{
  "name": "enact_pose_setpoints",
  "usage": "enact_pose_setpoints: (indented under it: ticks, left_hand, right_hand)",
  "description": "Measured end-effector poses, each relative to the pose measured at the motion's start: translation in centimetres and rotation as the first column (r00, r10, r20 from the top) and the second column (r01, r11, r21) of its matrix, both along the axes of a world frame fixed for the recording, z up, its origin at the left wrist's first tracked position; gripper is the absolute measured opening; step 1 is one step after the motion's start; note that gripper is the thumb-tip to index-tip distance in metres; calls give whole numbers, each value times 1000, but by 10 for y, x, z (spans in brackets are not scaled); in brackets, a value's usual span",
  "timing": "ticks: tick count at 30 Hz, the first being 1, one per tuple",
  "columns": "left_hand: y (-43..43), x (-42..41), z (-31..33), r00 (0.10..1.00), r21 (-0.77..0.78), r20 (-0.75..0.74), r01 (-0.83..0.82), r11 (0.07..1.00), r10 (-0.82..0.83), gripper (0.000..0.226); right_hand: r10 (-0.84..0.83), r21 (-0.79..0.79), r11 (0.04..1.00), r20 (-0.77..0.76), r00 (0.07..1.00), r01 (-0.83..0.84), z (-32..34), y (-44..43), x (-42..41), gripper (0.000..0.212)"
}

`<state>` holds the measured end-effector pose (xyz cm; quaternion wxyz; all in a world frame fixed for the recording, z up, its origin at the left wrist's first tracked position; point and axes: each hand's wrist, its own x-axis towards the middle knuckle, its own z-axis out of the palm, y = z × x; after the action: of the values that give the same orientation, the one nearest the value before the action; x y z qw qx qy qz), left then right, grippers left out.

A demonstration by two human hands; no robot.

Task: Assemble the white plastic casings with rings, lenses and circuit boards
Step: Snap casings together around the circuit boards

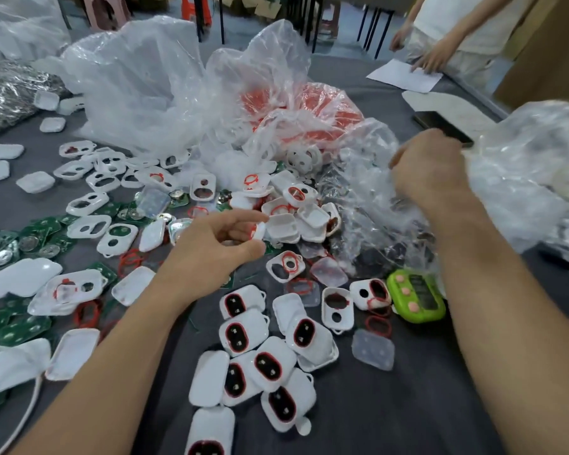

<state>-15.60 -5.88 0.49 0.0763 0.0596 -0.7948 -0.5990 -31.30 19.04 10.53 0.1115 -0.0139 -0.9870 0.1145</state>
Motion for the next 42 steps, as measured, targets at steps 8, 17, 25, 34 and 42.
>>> enact_pose_setpoints:
  ticks: [8, 17, 25, 34, 42]
  left_hand:
    - [-4, -2, -3, 999, 27, 23, 25, 999, -26, 37]
    - [-3, -3, -4, 999, 54, 32, 33, 998, -35, 46]
    - [-2, -3, -4, 999, 65, 36, 13, 998, -16, 39]
    - [5, 1, 1, 980, 158, -78, -172, 972, 186, 48]
    - [9, 7, 10, 949, 27, -169, -266, 964, 266, 53]
  right_hand:
    - [166, 179, 950, 402, 900, -255, -27, -2, 0, 26]
    - [244, 330, 855, 425, 872, -400, -32, -3, 8, 8]
    - [92, 74, 993, -21, 996, -90, -13, 7, 19, 19]
    - [361, -953, 259, -57, 931, -159, -45, -77, 100, 19]
    - [533, -983, 112, 181, 827, 143, -74, -93, 105, 24]
